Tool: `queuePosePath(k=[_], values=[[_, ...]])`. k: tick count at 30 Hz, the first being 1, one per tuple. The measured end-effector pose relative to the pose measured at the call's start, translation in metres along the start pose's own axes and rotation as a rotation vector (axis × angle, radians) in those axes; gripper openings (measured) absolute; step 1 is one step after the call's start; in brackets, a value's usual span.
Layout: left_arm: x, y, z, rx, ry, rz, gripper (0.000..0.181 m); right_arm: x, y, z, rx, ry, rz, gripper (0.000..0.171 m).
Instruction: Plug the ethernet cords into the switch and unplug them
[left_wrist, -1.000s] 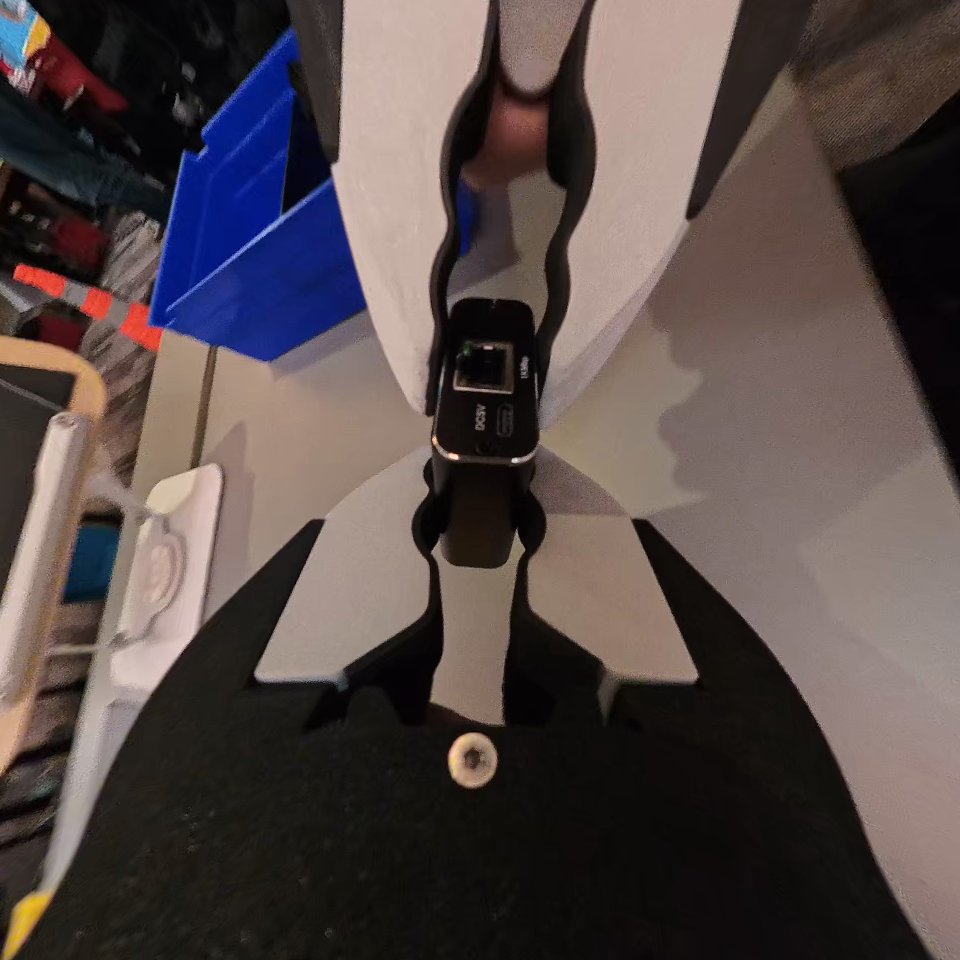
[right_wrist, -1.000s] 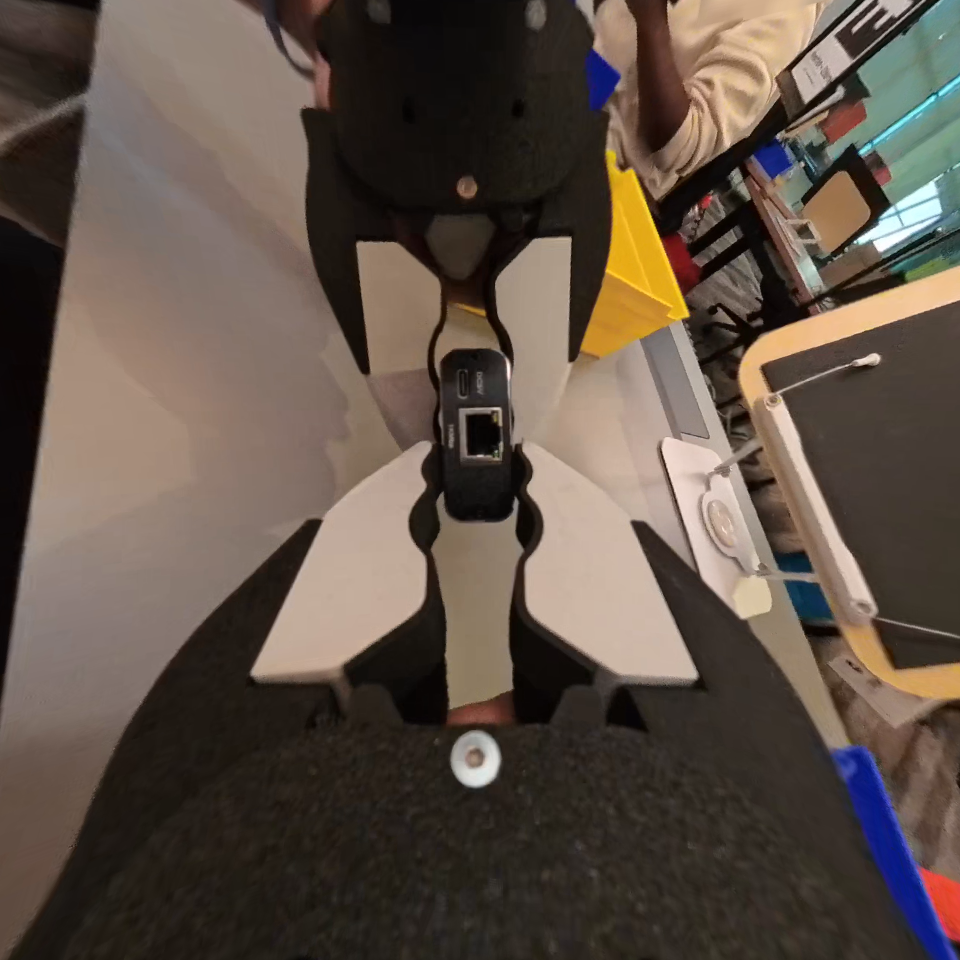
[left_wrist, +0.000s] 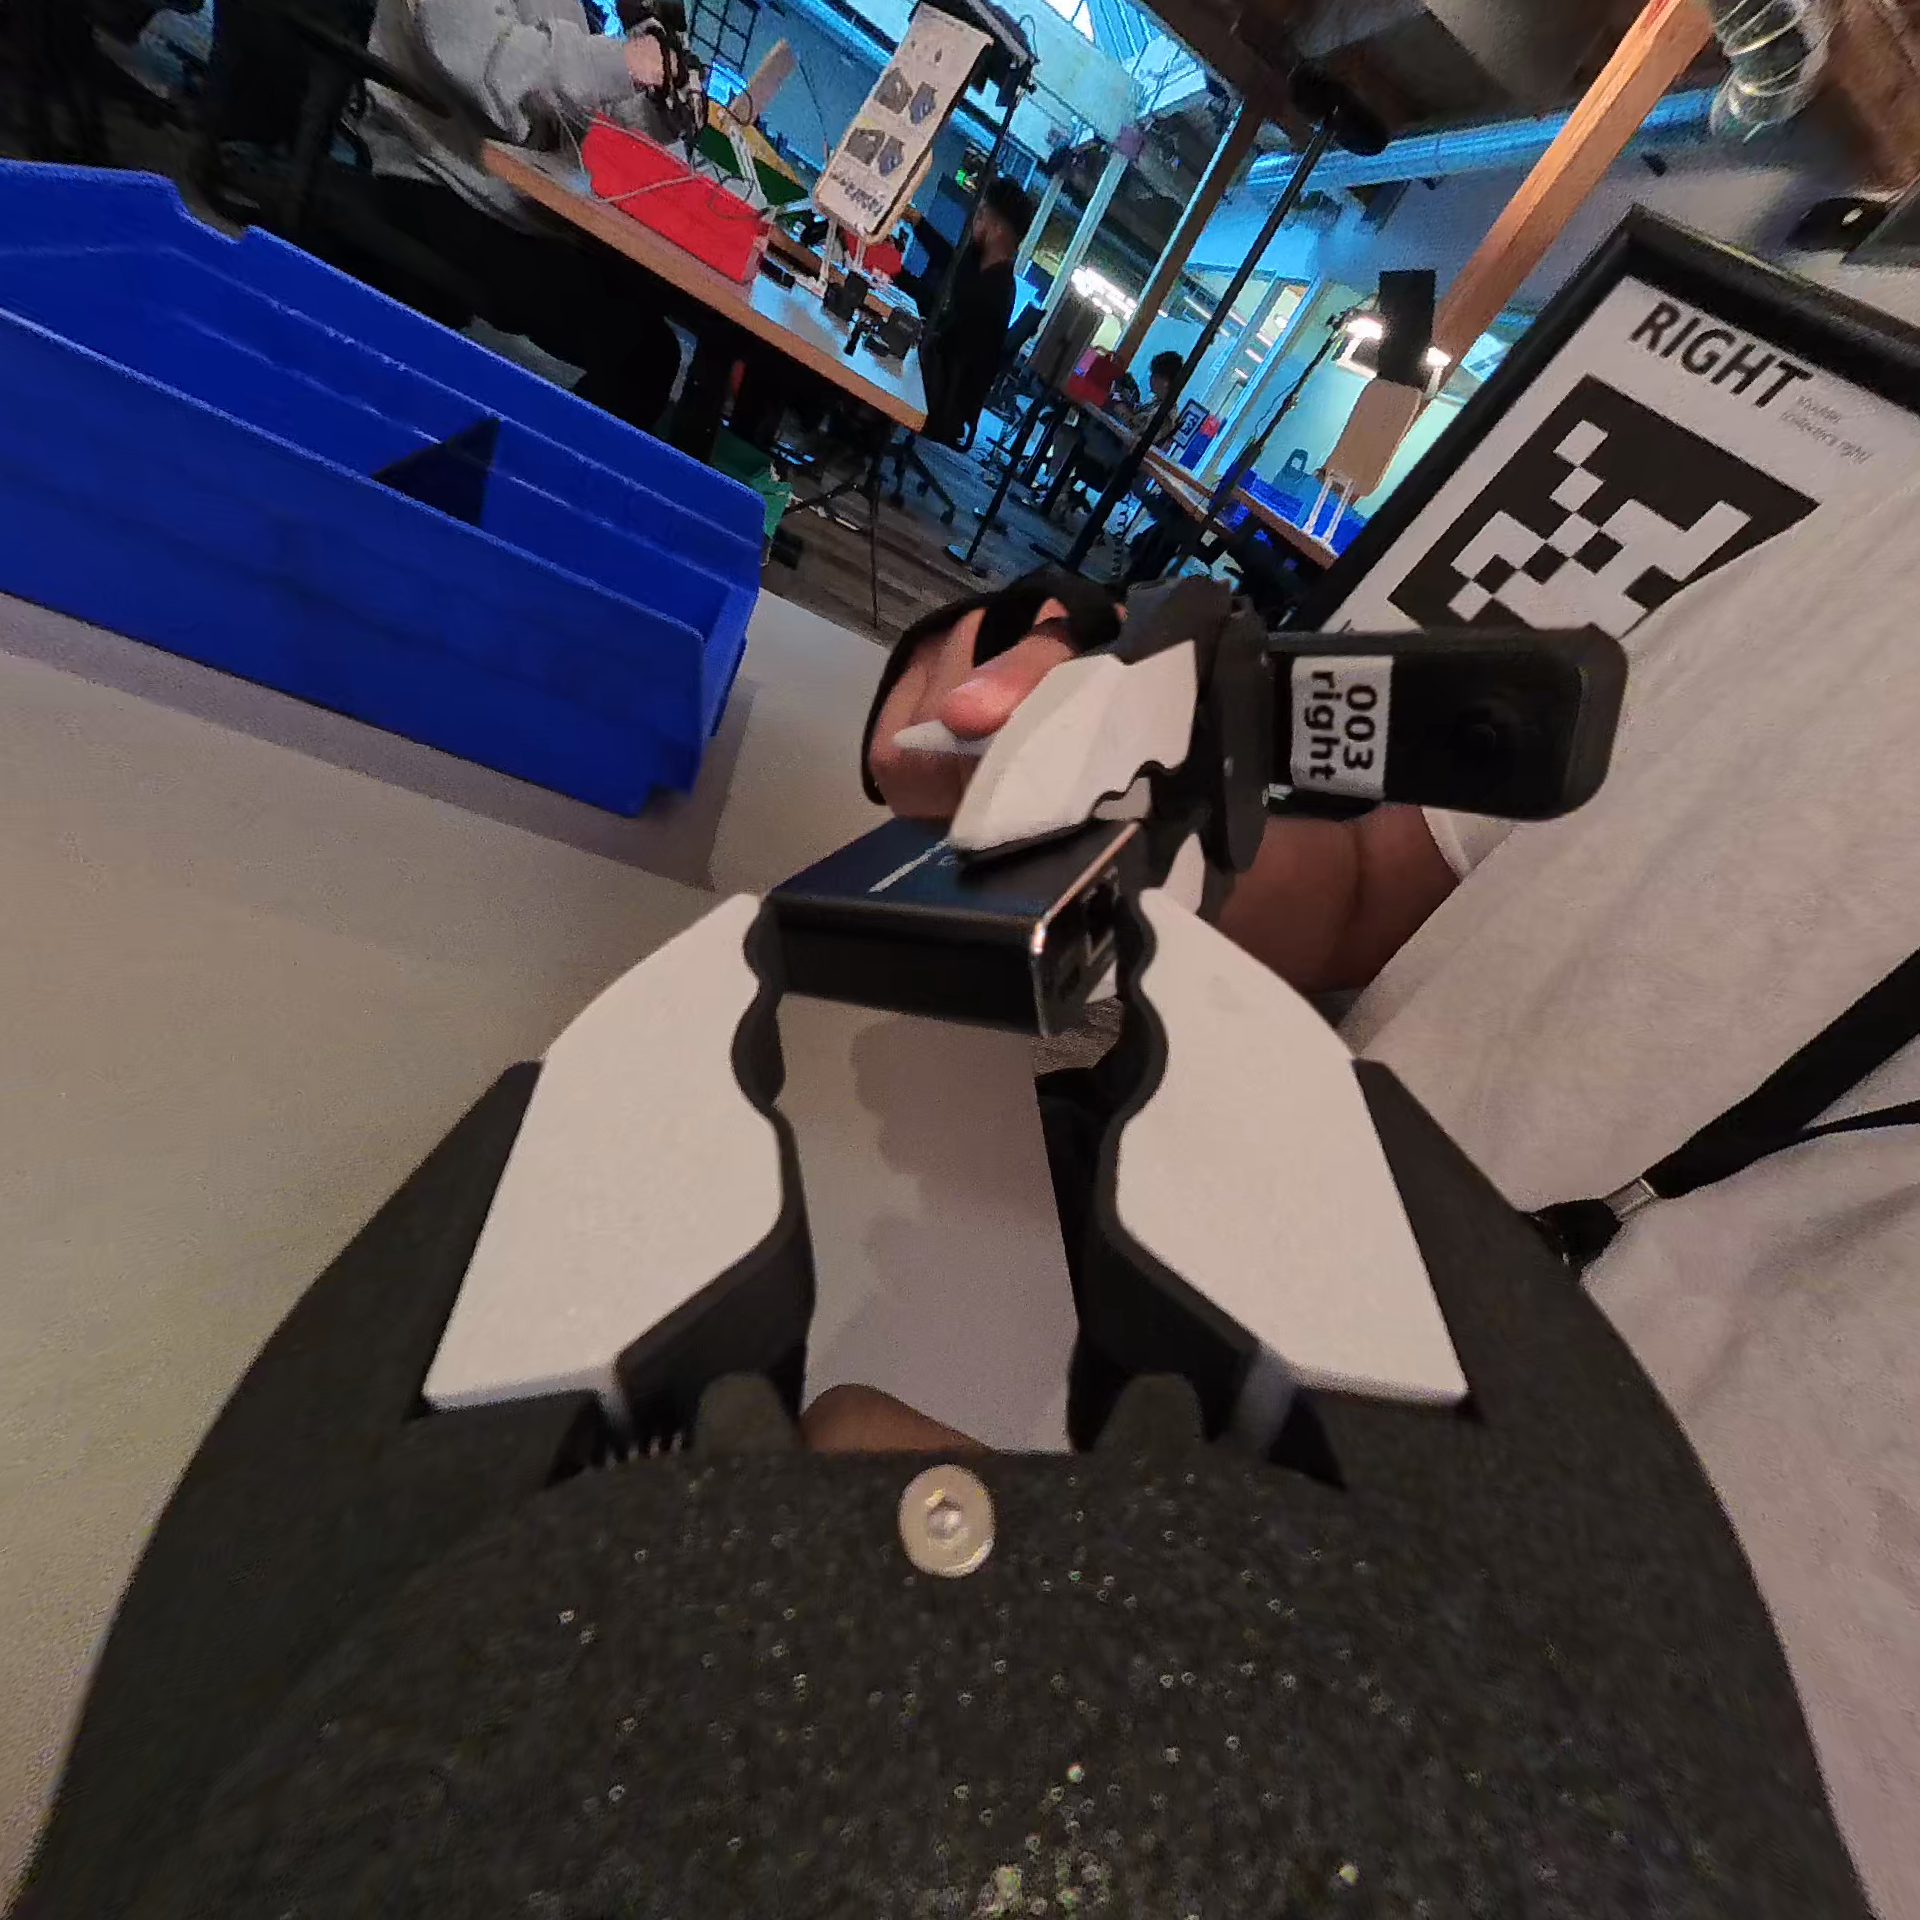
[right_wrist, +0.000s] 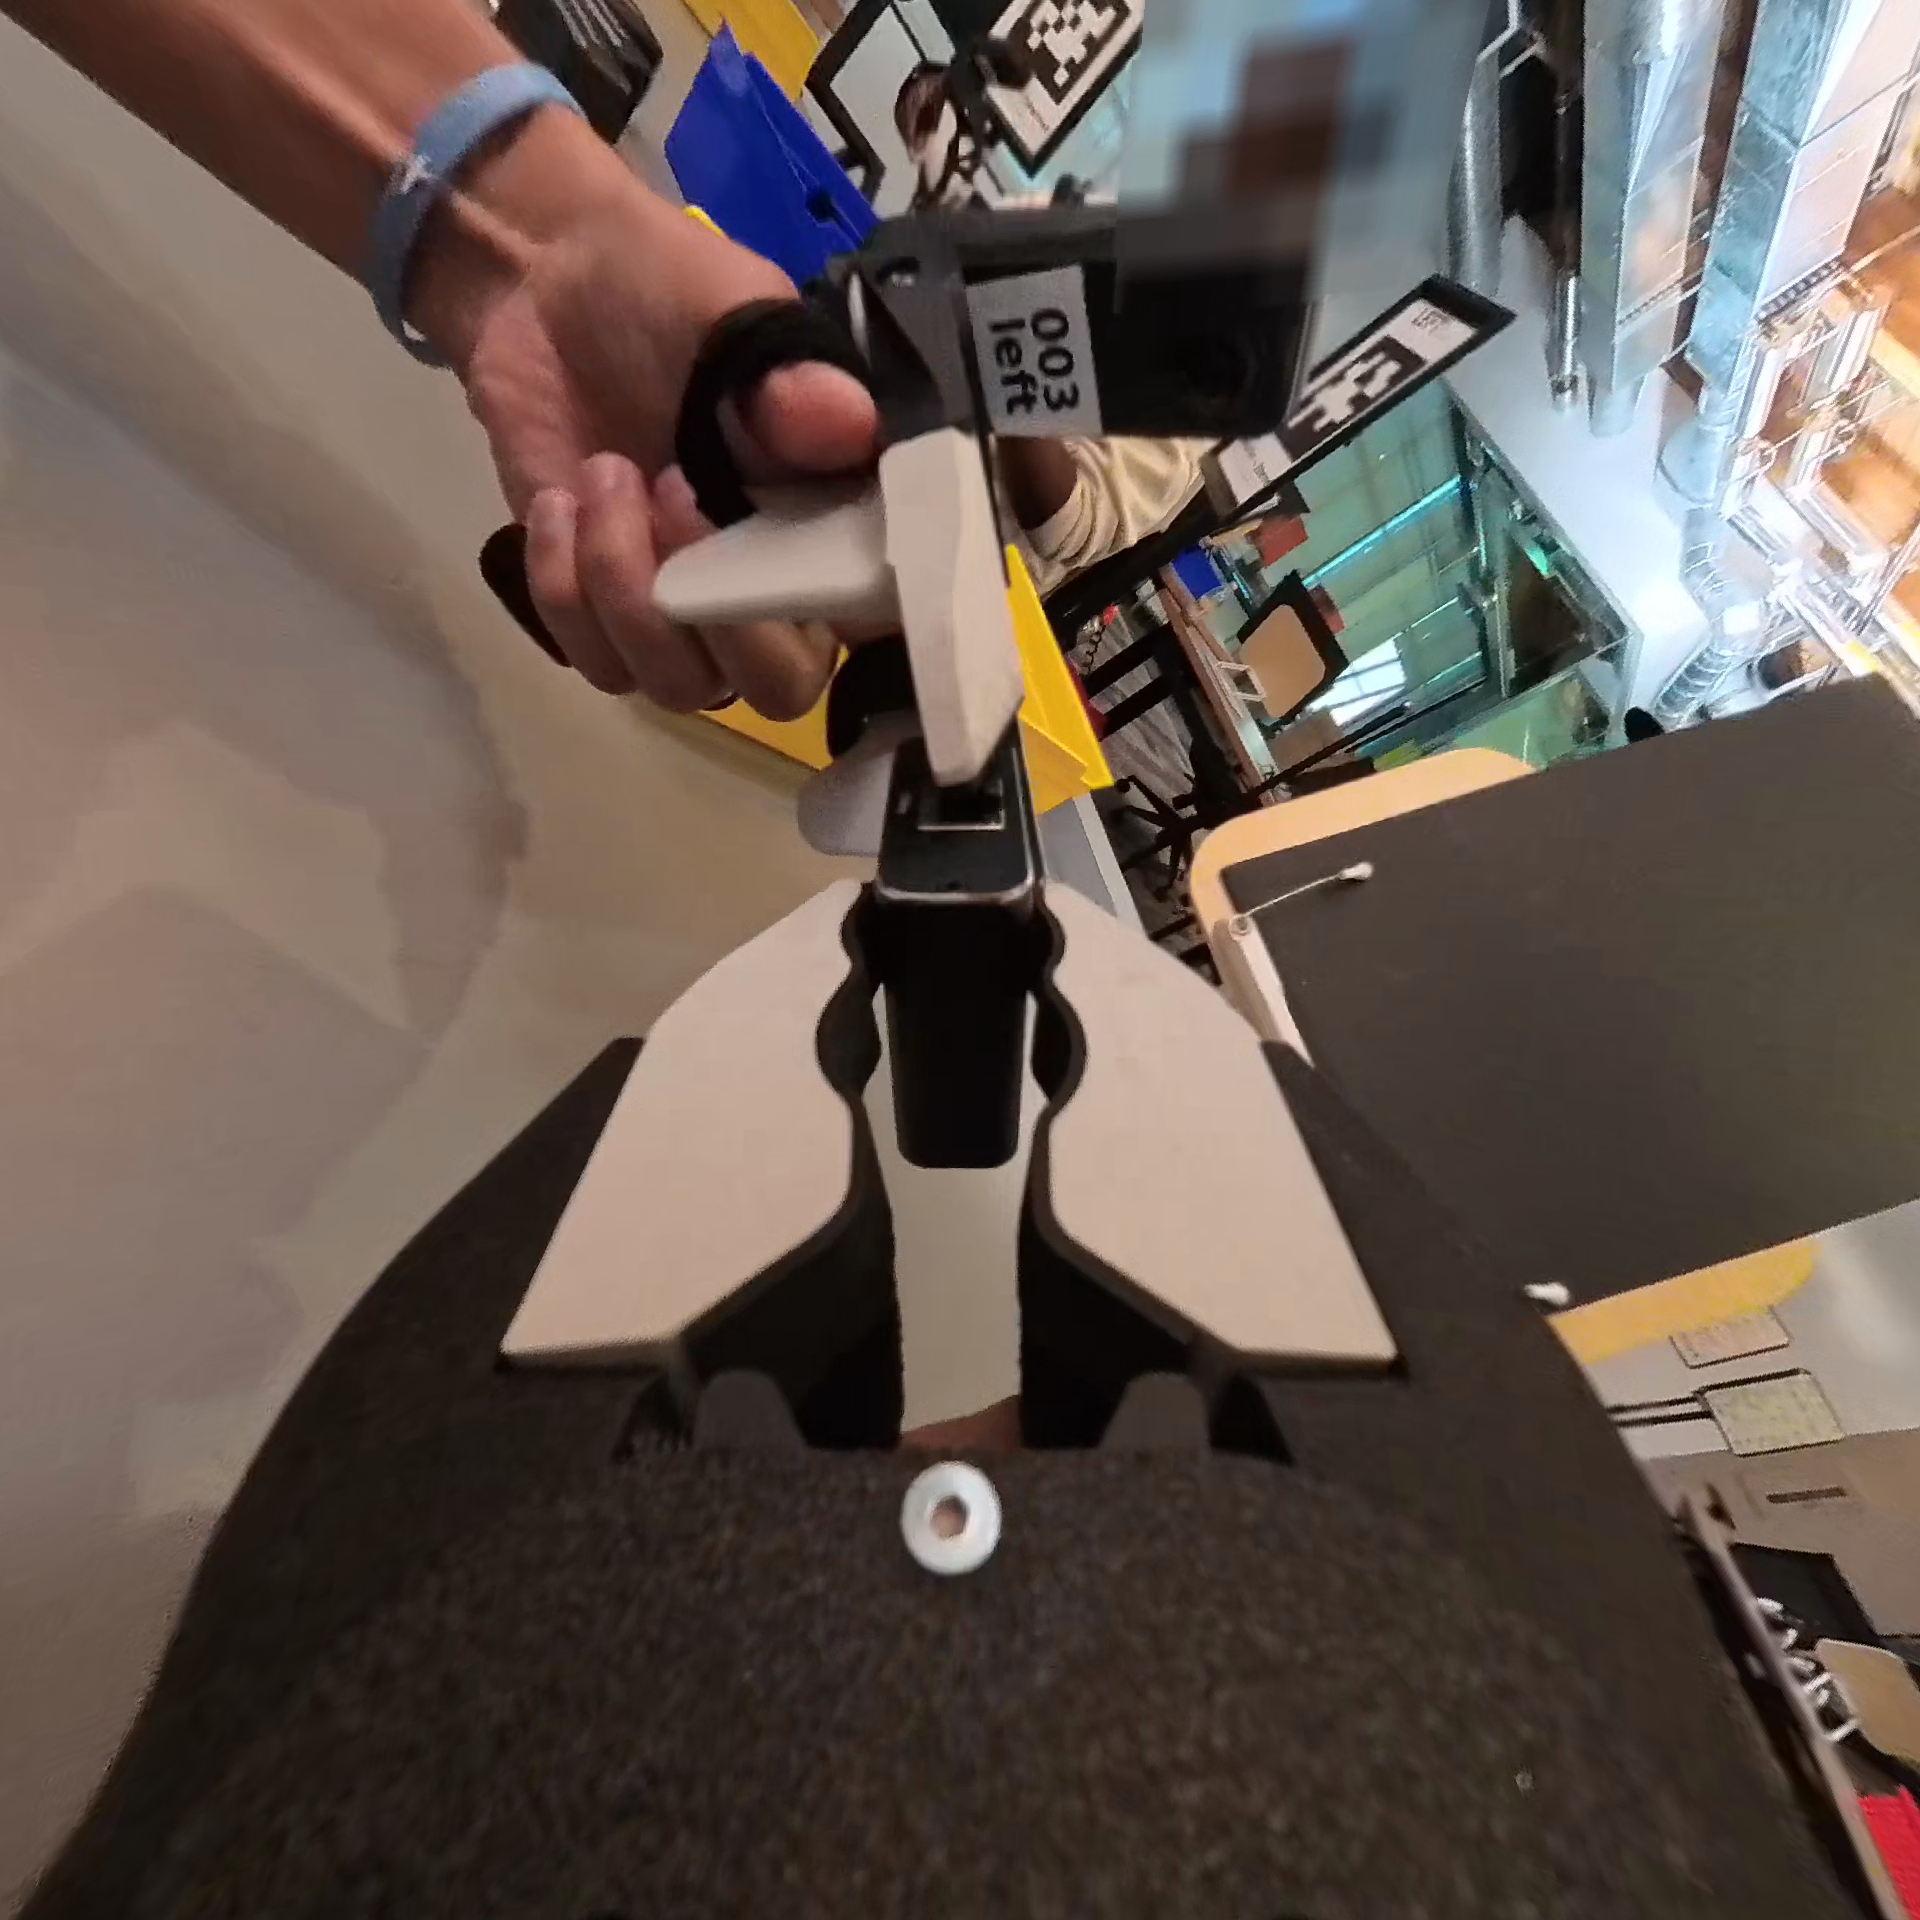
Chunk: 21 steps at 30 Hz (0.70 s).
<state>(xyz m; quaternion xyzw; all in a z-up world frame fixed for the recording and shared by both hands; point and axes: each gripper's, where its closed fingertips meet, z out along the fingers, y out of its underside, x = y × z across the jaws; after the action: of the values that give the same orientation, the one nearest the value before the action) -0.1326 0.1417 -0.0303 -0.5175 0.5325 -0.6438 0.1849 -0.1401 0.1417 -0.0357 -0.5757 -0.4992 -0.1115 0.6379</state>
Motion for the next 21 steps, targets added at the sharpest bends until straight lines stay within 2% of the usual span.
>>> queuePosePath(k=[9,12,17,21], values=[[0.012,0.006,0.007,-0.014,0.126,-0.068,0.073,0.003,-0.013,-0.005,0.086,0.056,-0.080,0.026],[0.006,0.007,0.008,-0.017,0.099,-0.067,0.068,0.005,-0.010,-0.003,0.083,0.050,-0.035,0.026],[-0.006,0.015,0.009,-0.058,0.049,-0.077,0.068,-0.004,0.020,0.004,-0.086,-0.062,0.106,0.029],[-0.013,0.017,0.013,-0.071,0.010,-0.094,0.068,-0.002,0.029,0.007,-0.126,-0.035,0.069,0.027]])
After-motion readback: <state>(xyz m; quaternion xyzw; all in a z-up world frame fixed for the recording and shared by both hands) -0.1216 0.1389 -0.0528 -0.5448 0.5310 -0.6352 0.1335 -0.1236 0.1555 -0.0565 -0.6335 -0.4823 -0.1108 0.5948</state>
